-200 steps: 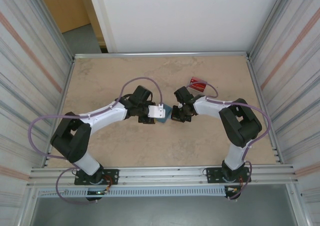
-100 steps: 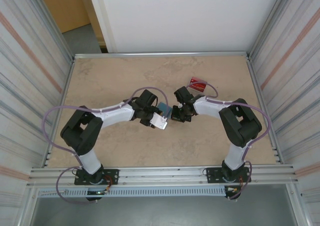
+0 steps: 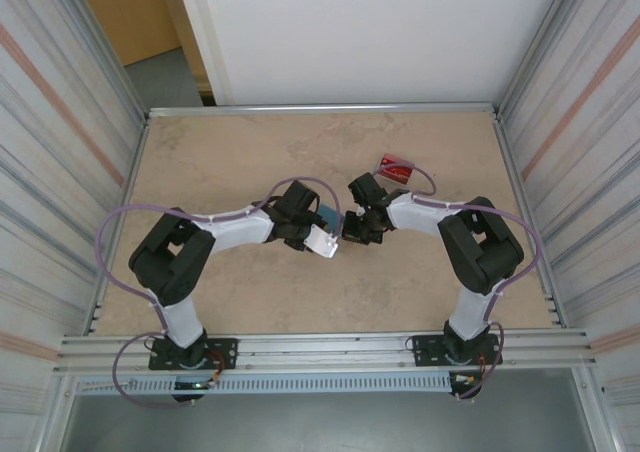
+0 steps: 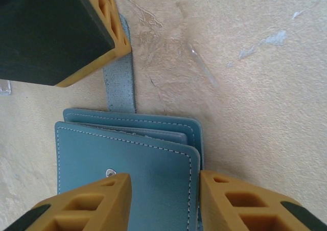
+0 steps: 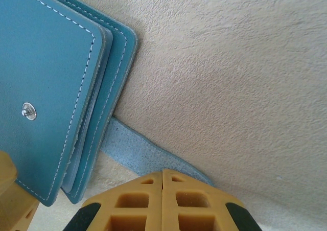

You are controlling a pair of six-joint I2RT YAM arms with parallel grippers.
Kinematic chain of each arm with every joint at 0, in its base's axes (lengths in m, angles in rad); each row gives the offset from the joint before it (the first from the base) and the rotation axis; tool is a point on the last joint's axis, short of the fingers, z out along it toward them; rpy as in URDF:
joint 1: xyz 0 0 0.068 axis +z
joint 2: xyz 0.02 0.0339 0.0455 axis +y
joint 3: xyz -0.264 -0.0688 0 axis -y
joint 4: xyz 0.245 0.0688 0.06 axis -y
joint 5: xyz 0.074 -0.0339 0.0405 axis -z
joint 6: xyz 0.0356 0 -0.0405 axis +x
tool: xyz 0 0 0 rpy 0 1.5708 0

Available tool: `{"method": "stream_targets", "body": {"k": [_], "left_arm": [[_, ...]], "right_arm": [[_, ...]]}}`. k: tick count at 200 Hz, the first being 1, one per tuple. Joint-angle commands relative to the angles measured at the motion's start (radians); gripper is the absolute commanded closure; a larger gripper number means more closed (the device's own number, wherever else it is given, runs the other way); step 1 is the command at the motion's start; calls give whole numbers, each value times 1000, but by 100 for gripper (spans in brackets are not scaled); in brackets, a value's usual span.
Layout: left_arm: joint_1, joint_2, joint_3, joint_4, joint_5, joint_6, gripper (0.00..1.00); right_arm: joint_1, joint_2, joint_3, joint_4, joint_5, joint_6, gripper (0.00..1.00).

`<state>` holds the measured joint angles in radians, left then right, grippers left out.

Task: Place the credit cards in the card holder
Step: Open the card holder at the center of the table.

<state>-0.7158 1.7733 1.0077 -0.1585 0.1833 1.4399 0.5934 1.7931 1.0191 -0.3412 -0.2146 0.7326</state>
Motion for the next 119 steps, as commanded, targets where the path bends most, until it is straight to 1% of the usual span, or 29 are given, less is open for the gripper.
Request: {"method": "stream_targets", "body": {"k": [1,61,67,75,98,119], "left_arm": [[-4,26,-1,15,-7,5,61],[-2,47,2,27,-19,14,60],[-2,45,5,25,-15,8,62],[-1,43,8,17,-8,-4,68],[13,23,40,-43,46,-64,77],[21,22,62,-81,53,-94,80]], "right_arm": [[-1,49,-5,-9,-15,12,100],[-3,46,-8,-10,-13,10,100],[-3,45,-8,-10,-12,10,100],[-4,45,-9,-9,-12,10,100],[-4,45,-14,-7,-12,10,100],[-4,47,-17,-3,-12,10,100]]}}
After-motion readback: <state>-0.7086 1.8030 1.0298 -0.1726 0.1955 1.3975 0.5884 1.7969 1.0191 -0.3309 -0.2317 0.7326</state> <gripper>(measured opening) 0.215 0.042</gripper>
